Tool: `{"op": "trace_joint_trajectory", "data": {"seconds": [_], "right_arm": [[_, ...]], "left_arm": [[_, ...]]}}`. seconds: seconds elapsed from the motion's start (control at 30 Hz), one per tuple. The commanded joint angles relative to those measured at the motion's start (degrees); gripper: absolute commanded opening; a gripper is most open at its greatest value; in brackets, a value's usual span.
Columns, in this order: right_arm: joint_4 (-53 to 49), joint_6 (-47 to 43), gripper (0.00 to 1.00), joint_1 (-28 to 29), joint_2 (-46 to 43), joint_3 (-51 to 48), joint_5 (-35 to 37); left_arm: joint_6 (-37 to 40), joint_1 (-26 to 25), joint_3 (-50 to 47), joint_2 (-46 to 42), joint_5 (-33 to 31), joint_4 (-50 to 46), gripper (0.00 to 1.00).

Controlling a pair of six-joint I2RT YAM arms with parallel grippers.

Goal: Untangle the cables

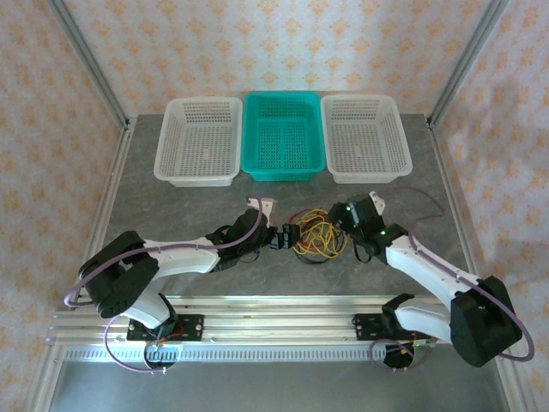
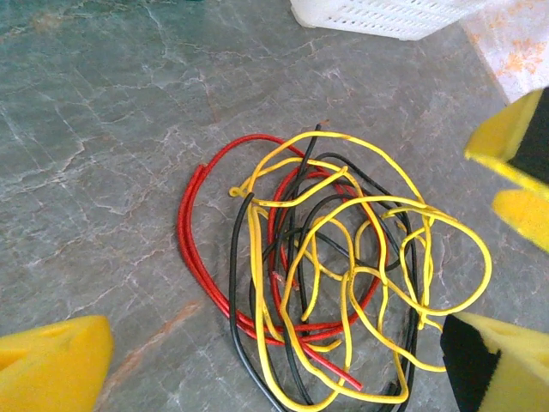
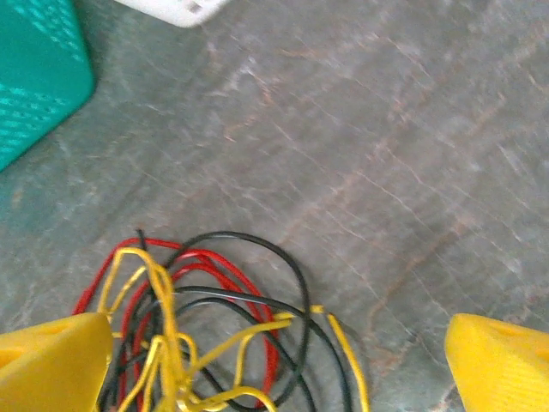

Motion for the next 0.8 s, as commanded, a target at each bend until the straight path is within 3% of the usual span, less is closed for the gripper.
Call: {"op": "trace_joint_trajectory", "data": {"seconds": [0.0, 0.3, 0.57, 0.77], "right_arm": [[2.8, 3.8, 1.0, -0.6, -2.1, -2.6, -1.0], [7.4, 7.4, 1.0, -0.9, -2.4, -7.4, -2.0], [17.6, 7.9, 1.0, -1.1, -3.4, -11.7, -7.5], [21.4, 4.9, 1.0, -1.1, 1.1, -10.5, -13.2]], "left_arm": [[-1.3, -0.4, 1.5, 0.8, -0.3, 3.7, 0.99], [-1.4, -0.3, 2.2, 2.0, -1.0, 3.5, 0.99], [-1.4, -0.2, 2.2, 1.0, -2.4, 3.1, 0.99], [-2.4, 1.1, 1.2, 0.3, -2.0, 3.7, 0.99]]}}
